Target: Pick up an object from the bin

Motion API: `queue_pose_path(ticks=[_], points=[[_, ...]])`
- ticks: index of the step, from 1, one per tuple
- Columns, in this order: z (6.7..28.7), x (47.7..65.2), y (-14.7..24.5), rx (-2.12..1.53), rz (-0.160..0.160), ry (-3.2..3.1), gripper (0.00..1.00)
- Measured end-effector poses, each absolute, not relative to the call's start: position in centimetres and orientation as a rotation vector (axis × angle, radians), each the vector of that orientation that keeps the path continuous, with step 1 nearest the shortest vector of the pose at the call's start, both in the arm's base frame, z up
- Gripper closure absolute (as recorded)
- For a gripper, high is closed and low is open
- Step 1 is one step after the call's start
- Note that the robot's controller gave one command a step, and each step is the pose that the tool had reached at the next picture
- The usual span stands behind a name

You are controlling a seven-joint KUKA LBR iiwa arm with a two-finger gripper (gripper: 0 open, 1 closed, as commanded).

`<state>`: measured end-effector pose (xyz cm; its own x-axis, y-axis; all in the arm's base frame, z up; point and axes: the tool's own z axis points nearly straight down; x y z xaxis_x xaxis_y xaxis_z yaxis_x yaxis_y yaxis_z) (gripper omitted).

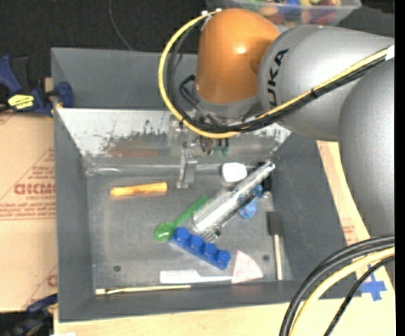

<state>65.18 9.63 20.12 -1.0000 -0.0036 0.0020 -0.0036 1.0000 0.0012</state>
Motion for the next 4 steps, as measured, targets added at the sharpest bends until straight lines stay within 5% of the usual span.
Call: queue_pose_path(ticks=[1, 2, 3, 4], points=[[20.5, 65.3, 9.6, 0.002, -0.003, -3.146, 0.0], [6.7, 65.2, 13.0, 0.201, -0.002, -3.136, 0.0], [13.6, 65.3, 14.3, 0.11, -0.005, -3.161, 0.0], [10.1, 65.2, 11.7, 0.116, -0.002, -3.143, 0.0]])
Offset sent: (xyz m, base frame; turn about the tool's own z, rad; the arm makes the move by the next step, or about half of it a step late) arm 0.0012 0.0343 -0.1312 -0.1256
